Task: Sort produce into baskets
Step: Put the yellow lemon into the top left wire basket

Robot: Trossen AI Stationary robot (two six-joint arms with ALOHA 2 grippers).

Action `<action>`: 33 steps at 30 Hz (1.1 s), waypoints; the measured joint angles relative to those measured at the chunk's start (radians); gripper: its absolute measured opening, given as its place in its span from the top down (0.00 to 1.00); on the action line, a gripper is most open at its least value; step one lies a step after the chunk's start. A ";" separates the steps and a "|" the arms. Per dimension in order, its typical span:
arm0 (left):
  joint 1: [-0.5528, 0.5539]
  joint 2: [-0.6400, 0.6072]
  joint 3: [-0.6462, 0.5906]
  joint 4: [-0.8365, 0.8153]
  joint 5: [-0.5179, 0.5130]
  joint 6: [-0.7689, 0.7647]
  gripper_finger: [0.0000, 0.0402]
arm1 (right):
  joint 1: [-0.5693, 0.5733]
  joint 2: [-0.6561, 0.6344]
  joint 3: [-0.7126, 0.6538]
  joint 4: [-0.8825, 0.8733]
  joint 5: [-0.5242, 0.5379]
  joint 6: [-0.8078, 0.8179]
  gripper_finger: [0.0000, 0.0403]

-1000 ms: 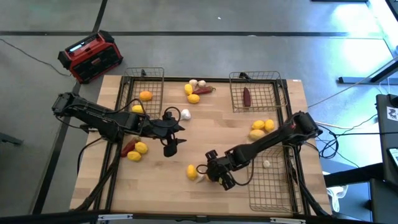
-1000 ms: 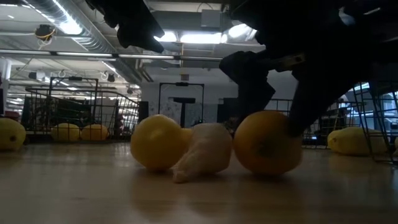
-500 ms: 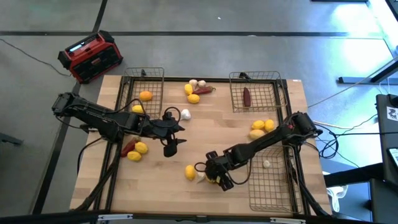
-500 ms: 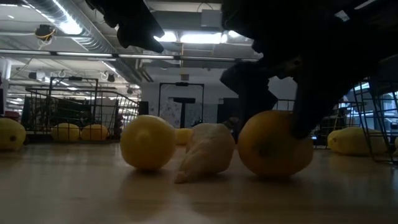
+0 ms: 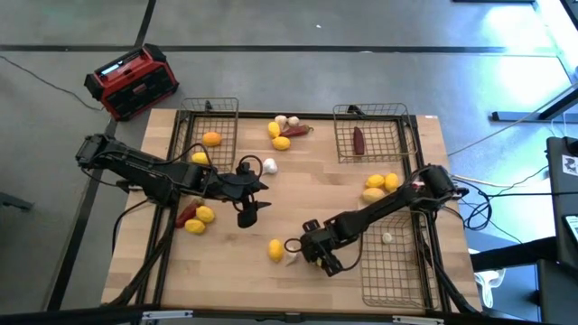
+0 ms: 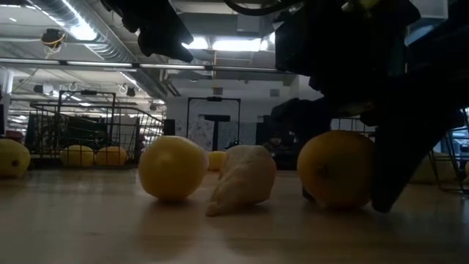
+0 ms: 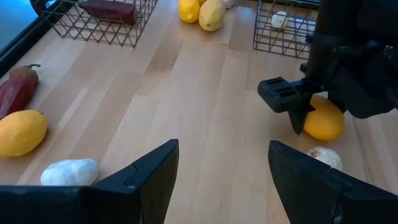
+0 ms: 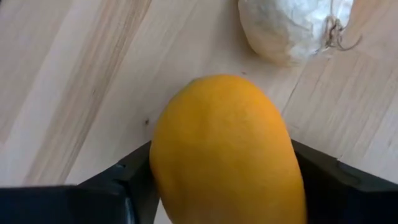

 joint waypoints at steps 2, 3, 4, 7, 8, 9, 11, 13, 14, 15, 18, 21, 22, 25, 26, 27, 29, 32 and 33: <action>0.000 0.000 0.000 0.000 0.000 0.000 0.39 | 0.000 0.000 0.001 -0.004 0.000 0.000 0.36; 0.000 0.000 0.000 0.000 0.000 0.000 0.39 | 0.000 -0.001 0.001 -0.007 -0.001 0.000 0.37; 0.000 0.000 0.000 0.000 0.000 0.000 0.39 | 0.000 -0.005 0.001 -0.015 -0.001 -0.001 0.38; 0.000 0.000 0.000 0.000 0.000 0.015 0.39 | 0.000 -0.017 0.001 -0.044 0.000 0.007 0.38; 0.000 0.000 0.000 -0.001 0.000 0.021 0.39 | 0.001 -0.023 0.001 -0.055 0.012 0.007 0.38; 0.000 0.000 0.000 -0.002 0.000 0.023 0.39 | 0.002 -0.032 0.001 -0.065 0.024 0.007 0.38; 0.000 0.000 0.000 -0.002 0.000 0.023 0.39 | 0.002 -0.053 0.001 -0.090 0.062 0.007 0.38; 0.000 0.000 0.000 0.001 0.000 0.014 0.39 | 0.002 -0.070 0.001 -0.113 0.105 0.014 0.38; 0.000 0.000 0.000 0.001 0.000 0.012 0.39 | 0.002 -0.078 0.001 -0.125 0.125 0.024 0.38; 0.000 0.000 0.000 0.001 0.000 0.012 0.39 | 0.002 -0.088 0.001 -0.138 0.146 0.031 0.38; 0.000 0.000 0.000 0.000 0.000 0.027 0.39 | -0.005 -0.125 0.002 -0.170 0.223 0.036 0.38; 0.002 0.000 0.000 0.003 0.000 0.027 0.39 | -0.018 -0.159 0.002 -0.202 0.294 0.038 0.38; 0.002 0.000 0.000 0.004 0.000 0.026 0.39 | -0.024 -0.171 0.002 -0.213 0.314 0.040 0.38; 0.002 0.000 0.000 0.005 -0.001 0.022 0.39 | -0.050 -0.211 0.003 -0.223 0.366 0.056 0.38; 0.002 0.000 0.000 0.006 -0.001 0.022 0.39 | -0.062 -0.219 0.003 -0.223 0.378 0.063 0.38; 0.002 0.000 0.000 0.007 -0.001 0.023 0.39 | -0.073 -0.227 0.003 -0.222 0.389 0.072 0.38; 0.002 0.000 0.000 0.010 -0.001 0.027 0.39 | -0.097 -0.237 0.003 -0.216 0.423 0.096 0.38; 0.000 0.000 0.000 0.025 -0.001 0.025 0.39 | -0.131 -0.241 0.004 -0.180 0.451 0.138 0.38; 0.000 0.000 0.000 0.035 -0.001 0.022 0.39 | -0.141 -0.241 0.004 -0.170 0.450 0.148 0.38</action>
